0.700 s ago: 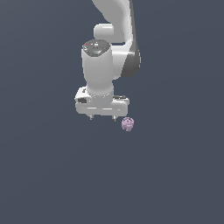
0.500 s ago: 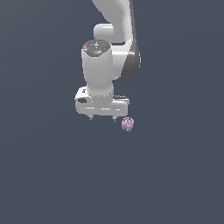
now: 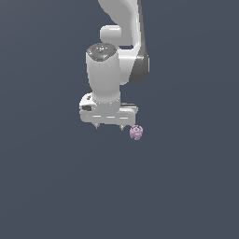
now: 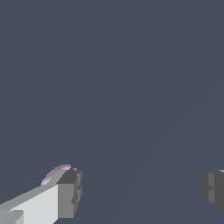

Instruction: Pick up the object and move it to a goal position.

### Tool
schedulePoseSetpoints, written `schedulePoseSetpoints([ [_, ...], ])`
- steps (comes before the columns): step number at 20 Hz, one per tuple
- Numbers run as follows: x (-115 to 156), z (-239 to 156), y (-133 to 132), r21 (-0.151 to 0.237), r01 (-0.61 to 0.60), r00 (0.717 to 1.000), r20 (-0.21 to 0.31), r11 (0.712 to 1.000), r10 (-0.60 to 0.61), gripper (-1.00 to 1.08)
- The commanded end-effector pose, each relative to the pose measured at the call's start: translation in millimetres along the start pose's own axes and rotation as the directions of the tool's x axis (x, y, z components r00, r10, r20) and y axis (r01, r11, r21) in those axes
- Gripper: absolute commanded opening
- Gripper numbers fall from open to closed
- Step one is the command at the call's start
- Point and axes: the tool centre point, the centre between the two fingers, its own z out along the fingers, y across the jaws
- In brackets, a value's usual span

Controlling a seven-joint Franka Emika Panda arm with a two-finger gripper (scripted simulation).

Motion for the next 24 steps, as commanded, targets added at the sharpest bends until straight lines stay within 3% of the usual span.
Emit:
schedulePoseSetpoints([
  [1, -0.4, 0.6, -0.9, 0.000, -0.002, 1.000, 0.001, 1.000, 0.002, 1.00],
  [15, -21.2, 30.0, -37.2, 0.000, -0.115, 0.993, 0.020, 0.993, 0.115, 1.00],
  [24, -54.5, 66.0, -80.6, -0.012, -0.261, 0.964, 0.043, 0.965, 0.261, 1.00],
])
